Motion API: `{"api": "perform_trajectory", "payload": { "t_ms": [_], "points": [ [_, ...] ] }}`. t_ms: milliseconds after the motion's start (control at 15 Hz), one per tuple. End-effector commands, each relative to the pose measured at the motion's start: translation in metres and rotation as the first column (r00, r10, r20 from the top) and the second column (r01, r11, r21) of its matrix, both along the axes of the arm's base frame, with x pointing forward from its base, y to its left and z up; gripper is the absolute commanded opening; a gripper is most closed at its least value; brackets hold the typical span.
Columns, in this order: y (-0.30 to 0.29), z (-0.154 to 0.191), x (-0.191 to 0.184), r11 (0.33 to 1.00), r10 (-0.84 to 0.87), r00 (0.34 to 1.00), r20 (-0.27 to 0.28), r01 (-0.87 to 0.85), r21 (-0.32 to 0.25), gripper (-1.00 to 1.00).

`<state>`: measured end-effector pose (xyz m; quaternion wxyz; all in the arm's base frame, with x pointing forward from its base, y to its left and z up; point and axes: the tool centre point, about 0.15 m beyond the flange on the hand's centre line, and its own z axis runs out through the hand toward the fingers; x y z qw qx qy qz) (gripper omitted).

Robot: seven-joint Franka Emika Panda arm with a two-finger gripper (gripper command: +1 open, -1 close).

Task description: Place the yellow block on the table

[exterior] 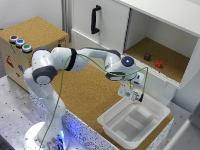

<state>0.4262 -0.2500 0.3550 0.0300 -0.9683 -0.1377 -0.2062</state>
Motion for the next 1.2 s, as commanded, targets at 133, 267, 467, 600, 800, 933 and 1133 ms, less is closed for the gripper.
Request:
{"api": "perform_trajectory", "payload": {
  "t_ms": [133, 267, 467, 600, 800, 933, 1133],
  "points": [
    [0.066, -0.060, -0.010, 0.993, -0.102, 0.987, -0.125, 0.093, -0.070, -1.00],
    [0.082, -0.079, -0.009, 0.992, -0.087, 0.985, -0.148, 0.073, -0.101, -1.00],
    [0.094, -0.110, -0.003, 0.989, -0.098, 0.975, -0.198, 0.073, -0.130, -1.00],
    [0.093, -0.120, -0.001, 0.986, -0.108, 0.975, -0.195, 0.080, -0.144, -1.00],
    [0.091, -0.129, 0.002, 0.986, -0.126, 0.978, -0.164, 0.105, -0.130, -1.00],
    [0.094, -0.141, 0.006, 0.988, -0.129, 0.974, -0.185, 0.111, -0.103, -1.00],
    [0.100, -0.143, 0.009, 0.992, -0.105, 0.972, -0.209, 0.089, -0.087, 1.00]
  ]
}}
